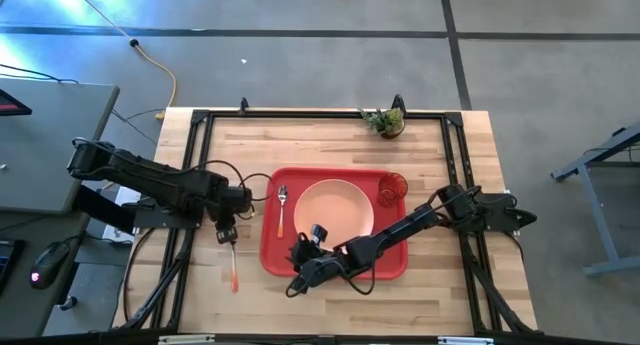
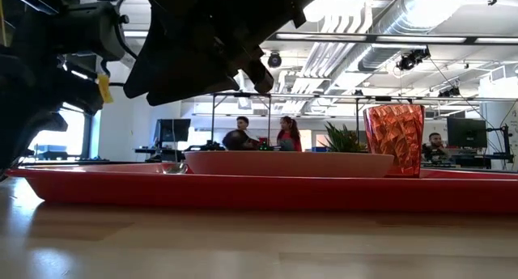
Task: Pick and place plate/cup/fork/spoon on tray
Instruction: Put the orange fork on the red serving tray at the left of the orange plate
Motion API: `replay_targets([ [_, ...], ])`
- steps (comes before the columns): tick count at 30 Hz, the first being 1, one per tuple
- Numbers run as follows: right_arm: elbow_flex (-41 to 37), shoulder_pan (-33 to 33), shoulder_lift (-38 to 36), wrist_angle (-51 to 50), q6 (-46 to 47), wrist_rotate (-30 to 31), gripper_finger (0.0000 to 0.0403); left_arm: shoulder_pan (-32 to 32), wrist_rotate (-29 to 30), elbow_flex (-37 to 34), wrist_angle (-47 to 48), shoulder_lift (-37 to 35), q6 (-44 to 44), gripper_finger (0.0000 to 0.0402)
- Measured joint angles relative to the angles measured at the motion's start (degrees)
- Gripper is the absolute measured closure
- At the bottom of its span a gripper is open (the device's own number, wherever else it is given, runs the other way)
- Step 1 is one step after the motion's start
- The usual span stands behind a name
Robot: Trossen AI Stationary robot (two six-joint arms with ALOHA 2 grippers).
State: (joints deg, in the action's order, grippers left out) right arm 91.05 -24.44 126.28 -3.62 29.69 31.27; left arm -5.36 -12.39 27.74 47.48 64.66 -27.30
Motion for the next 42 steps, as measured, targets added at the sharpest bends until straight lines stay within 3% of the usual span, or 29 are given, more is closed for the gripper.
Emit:
replay_targets([
  [7, 0.00, -1.16, 0.00, -0.06, -1.28, 3.18, 0.0300, -3.57, 0.77, 3.54, 0.80, -1.43, 1.13, 0.0395],
  [14, 0.00, -3.43, -0.02, -0.17, 2.25, 6.18, 0.0300, -4.28, -1.10, 12.59, 3.22, -4.39, 9.13, 0.0401],
  [22, 0.00, -5.07, -0.04, -2.03, 6.50, 6.21, 0.0300, 6.38, 1.52, 19.47, 0.56, -1.09, 26.11, 0.0401],
  [31, 0.00, -5.25, -0.04, -8.55, 12.51, 6.16, 0.0300, 21.75, -12.41, 23.85, -4.42, 10.61, 34.68, 0.0401],
  [37, -0.02, -5.34, -0.04, -11.25, 14.25, 6.14, 0.0300, 27.49, -13.28, 25.96, -4.58, 19.79, 43.46, 0.0401],
  [42, -0.02, -5.36, -0.04, -11.26, 13.96, 5.54, 0.0300, 30.59, -18.35, 29.12, -5.74, 27.96, 46.22, 0.0401],
])
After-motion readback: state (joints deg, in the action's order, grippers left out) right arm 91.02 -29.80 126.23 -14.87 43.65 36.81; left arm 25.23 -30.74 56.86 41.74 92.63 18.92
